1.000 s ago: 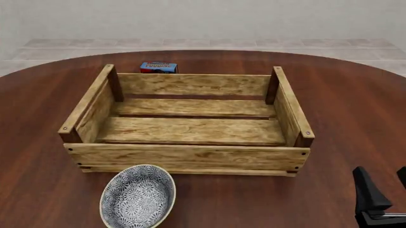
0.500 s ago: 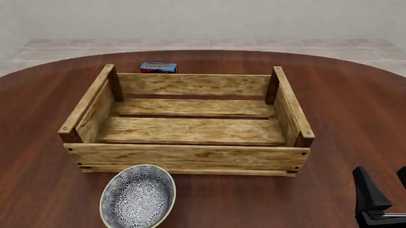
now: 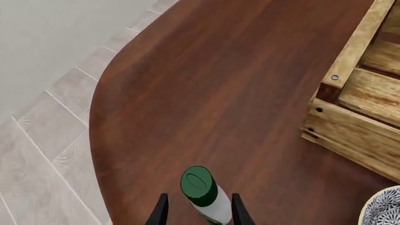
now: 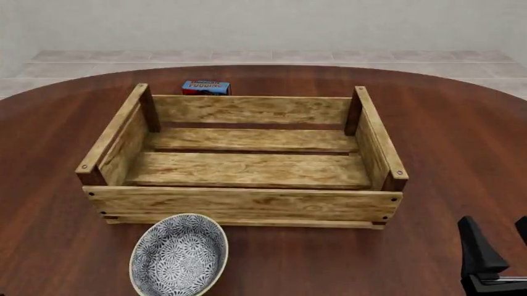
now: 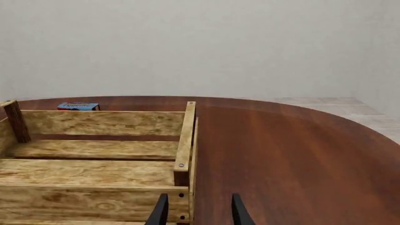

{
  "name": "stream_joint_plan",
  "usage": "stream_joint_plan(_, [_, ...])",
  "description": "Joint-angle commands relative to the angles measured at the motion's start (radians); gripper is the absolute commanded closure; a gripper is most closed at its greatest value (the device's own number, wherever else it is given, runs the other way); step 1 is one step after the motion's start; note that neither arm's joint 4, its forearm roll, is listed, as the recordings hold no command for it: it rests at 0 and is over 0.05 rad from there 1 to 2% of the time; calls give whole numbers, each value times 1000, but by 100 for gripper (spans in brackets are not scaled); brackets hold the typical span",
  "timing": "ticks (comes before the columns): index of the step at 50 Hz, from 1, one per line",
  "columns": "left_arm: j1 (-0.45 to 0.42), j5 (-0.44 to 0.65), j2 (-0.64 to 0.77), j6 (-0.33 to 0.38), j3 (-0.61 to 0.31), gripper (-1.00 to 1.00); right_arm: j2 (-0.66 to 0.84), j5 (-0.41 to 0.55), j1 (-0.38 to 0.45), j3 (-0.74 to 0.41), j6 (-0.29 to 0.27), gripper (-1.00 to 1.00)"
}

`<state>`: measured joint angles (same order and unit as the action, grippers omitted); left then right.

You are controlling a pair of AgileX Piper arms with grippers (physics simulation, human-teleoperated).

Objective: Pick up the salad dressing and put it in the tray.

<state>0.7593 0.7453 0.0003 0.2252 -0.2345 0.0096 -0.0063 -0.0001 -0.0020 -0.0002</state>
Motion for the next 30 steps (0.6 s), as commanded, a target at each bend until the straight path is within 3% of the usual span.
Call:
stream_joint_plan(1, [28, -18, 0, 8, 38, -100, 0, 0, 0, 0, 0, -100])
stream_joint_plan(30, [71, -108, 8, 17, 159, -100, 0, 0, 0, 0, 0, -100])
